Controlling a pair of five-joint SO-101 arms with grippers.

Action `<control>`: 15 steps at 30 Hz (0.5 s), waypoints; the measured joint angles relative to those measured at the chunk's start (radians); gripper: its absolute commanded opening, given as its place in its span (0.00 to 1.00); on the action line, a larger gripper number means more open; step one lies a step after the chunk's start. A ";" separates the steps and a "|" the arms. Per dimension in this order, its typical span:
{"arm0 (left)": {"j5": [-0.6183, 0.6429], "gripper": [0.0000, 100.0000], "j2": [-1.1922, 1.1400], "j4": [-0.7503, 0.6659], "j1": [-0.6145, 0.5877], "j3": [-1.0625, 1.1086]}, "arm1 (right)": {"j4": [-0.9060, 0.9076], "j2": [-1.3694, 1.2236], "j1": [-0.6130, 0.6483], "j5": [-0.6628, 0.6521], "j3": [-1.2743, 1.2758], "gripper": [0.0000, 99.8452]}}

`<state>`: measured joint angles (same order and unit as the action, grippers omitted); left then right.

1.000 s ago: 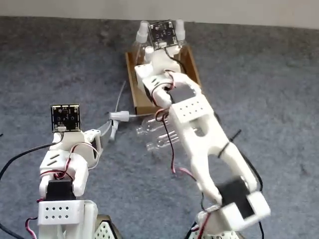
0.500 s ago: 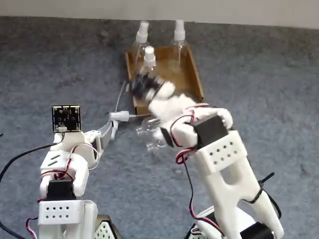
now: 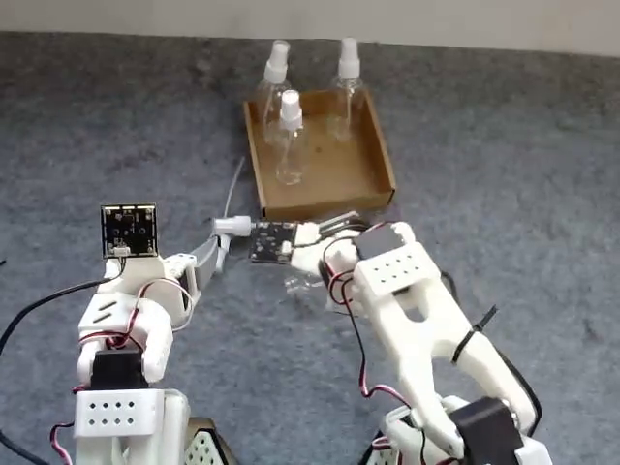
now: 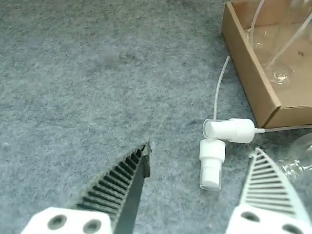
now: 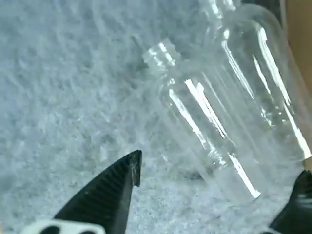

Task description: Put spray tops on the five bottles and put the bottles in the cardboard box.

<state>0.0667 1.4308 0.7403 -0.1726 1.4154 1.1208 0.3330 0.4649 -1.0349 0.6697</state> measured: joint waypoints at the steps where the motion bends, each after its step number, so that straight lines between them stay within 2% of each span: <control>1: 0.000 0.25 0.000 0.000 0.000 0.000 | -0.002 -0.011 -0.008 -0.003 0.000 0.40; 3: 0.000 0.25 0.000 0.000 0.000 0.000 | -0.006 -0.026 -0.017 -0.003 0.000 0.39; 11: 0.000 0.25 0.000 0.000 0.000 0.000 | -0.020 -0.075 -0.068 0.000 0.023 0.19; 15: 0.000 0.25 0.000 0.000 0.000 0.000 | -0.021 -0.078 -0.075 0.118 0.048 0.15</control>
<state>0.0667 1.4308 0.7403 -0.1726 1.4154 1.0994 0.2547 0.3897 -0.9168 0.7173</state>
